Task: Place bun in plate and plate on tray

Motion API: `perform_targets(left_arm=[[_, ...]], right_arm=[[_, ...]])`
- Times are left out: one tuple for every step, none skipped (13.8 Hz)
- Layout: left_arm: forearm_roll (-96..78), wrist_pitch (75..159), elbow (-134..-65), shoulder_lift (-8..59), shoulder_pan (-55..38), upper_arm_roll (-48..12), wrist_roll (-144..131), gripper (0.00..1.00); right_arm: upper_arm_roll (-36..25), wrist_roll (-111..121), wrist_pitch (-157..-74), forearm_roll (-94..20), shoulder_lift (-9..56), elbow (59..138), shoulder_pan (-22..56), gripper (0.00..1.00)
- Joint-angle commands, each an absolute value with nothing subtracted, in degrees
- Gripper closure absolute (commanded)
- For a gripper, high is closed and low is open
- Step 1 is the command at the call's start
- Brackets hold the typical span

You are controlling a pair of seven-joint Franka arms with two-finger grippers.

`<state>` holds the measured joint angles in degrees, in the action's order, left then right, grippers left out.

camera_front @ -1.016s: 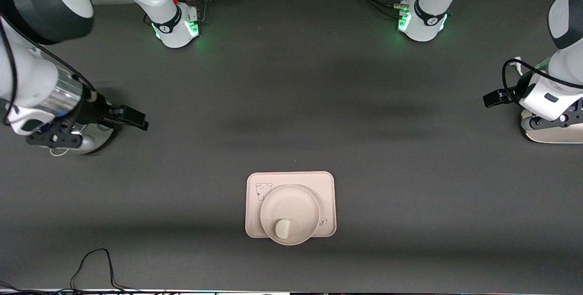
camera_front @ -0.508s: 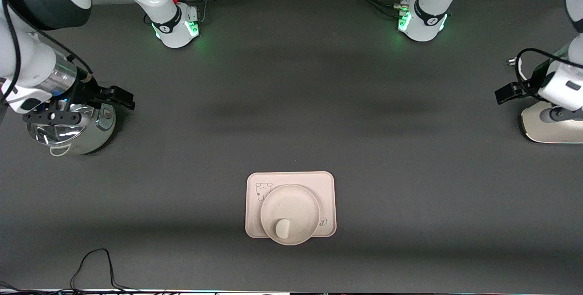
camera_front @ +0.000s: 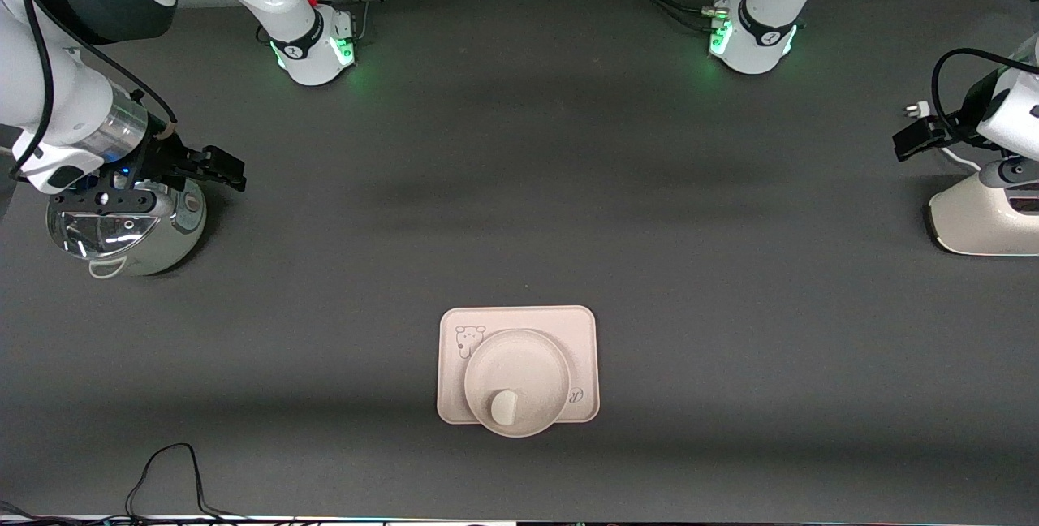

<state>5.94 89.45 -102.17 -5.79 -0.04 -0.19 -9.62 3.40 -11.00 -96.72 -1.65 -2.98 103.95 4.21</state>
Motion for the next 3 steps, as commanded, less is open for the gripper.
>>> perform_targets(left_arm=[[5.63,87.98,-99.94,-5.01,0.35,-0.53,-9.84,0.0],[5.63,87.98,-99.76,-4.84,0.26,-0.44,-9.84,0.0],[5.62,87.89,-99.76,-4.83,0.26,-0.44,-9.76,0.0]], right_arm=[[3.52,-11.25,-97.65,-0.88,-3.96,104.94,3.87,0.0],[3.52,-11.34,-97.65,-0.97,-3.96,104.94,3.78,0.0],[3.52,-11.25,-97.65,-1.05,-3.87,104.94,3.78,0.0]])
